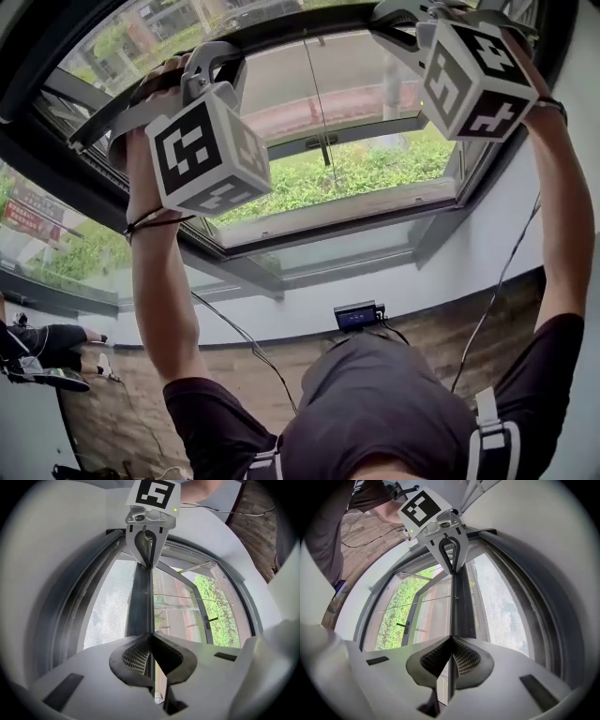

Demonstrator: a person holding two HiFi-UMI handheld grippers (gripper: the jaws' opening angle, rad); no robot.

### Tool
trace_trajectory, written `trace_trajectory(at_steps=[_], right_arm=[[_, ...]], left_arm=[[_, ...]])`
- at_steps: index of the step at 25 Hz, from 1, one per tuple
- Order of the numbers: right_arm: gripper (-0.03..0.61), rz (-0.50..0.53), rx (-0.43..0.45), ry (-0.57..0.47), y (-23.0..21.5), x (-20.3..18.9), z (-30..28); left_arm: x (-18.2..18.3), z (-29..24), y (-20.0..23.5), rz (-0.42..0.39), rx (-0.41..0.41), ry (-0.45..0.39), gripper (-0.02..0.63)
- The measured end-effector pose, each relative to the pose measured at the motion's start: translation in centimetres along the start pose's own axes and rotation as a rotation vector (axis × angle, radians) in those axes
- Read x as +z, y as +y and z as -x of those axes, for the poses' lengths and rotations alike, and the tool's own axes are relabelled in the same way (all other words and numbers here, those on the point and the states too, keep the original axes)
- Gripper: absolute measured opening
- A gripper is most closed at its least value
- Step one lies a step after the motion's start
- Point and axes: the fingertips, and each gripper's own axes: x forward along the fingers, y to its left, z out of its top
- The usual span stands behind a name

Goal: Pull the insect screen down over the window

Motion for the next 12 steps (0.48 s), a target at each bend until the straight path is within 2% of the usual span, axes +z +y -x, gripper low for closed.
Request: trace_trajectory(at_steps=[3, 12], right_arm=[[0.02, -0.015, 0.05, -0.009, 4.1, -0.5, -1.4], [0.02, -0.059, 0.209, -0.002, 13.8, -1.5, -4.1]], left_arm=[[-0.1, -1.0, -4.2, 0.019, -0.025, -0.003, 0.02], [-0.4, -2.7, -14.5, 0.067, -0.19, -0.003, 0.02]])
